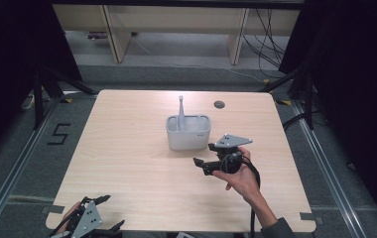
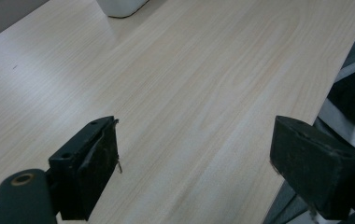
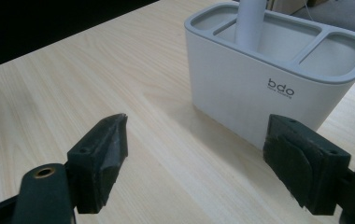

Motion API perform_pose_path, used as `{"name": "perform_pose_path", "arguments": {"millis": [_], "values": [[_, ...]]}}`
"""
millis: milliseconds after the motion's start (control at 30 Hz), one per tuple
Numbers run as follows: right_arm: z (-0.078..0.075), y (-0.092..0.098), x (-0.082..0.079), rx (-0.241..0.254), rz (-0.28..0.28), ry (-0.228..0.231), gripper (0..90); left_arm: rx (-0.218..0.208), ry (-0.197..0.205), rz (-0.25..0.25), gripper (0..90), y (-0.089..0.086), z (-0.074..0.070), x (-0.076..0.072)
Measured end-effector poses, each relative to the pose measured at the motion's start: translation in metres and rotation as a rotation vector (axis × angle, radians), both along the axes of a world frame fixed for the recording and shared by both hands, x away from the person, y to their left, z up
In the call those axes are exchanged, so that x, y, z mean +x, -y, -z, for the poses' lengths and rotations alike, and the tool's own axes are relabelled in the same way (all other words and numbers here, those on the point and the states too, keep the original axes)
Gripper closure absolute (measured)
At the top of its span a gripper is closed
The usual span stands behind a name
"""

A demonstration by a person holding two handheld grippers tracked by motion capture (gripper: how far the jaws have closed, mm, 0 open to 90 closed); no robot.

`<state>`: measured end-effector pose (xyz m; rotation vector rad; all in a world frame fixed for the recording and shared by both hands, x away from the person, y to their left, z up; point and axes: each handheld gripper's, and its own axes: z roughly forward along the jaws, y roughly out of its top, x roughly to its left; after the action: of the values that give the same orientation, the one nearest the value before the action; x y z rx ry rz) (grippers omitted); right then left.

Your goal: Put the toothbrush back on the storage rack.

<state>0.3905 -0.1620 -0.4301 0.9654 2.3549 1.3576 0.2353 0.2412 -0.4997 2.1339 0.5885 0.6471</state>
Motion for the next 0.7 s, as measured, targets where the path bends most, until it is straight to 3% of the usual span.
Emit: {"name": "perform_pose_path", "arguments": {"millis": [33,67,167,233,267,367,400,467,500,633,700], "values": [[0.0,-0.001,-0.001,0.003,0.0,-0.005,22.4,-0.019,0.0,-0.004,14.8,0.001,0.001,0.0],[0.0,0.001,0.0,-0.007,-0.008,0.021,22.4,-0.018,-0.002,-0.004,14.8,0.001,0.001,0.0],[0.002,0.001,-0.003,0.004,0.01,0.005,22.0,-0.007,-0.007,-0.002,14.8,0.0,0.001,0.0],[0.004,0.003,-0.004,0.009,0.0,0.002,21.7,-0.021,0.0,-0.007,14.8,0.001,0.001,0.0],[0.005,0.005,-0.003,0.003,0.0,0.033,21.5,-0.02,-0.003,-0.007,14.9,0.001,0.001,0.0],[0.009,0.007,-0.008,0.005,0.004,-0.006,21.1,0.001,-0.005,-0.003,14.9,0.0,0.001,0.0],[0.01,0.009,-0.008,0.003,-0.005,0.007,21.1,0.02,-0.006,-0.001,14.8,-0.001,-0.001,0.0],[0.013,0.011,-0.01,-0.008,0.008,0.015,21.1,0.001,-0.003,0.0,14.8,0.0,0.0,0.0],[0.014,0.011,-0.014,0.006,0.011,-0.028,21.1,0.017,-0.007,0.003,14.8,-0.001,-0.001,0.0],[0.019,0.014,-0.016,0.02,0.005,-0.029,21.0,0.005,-0.001,0.004,14.8,-0.001,0.0,0.0],[0.021,0.016,-0.017,-0.001,-0.002,-0.003,21.1,-0.004,-0.001,0.0,14.9,0.0,0.0,0.0]]}}
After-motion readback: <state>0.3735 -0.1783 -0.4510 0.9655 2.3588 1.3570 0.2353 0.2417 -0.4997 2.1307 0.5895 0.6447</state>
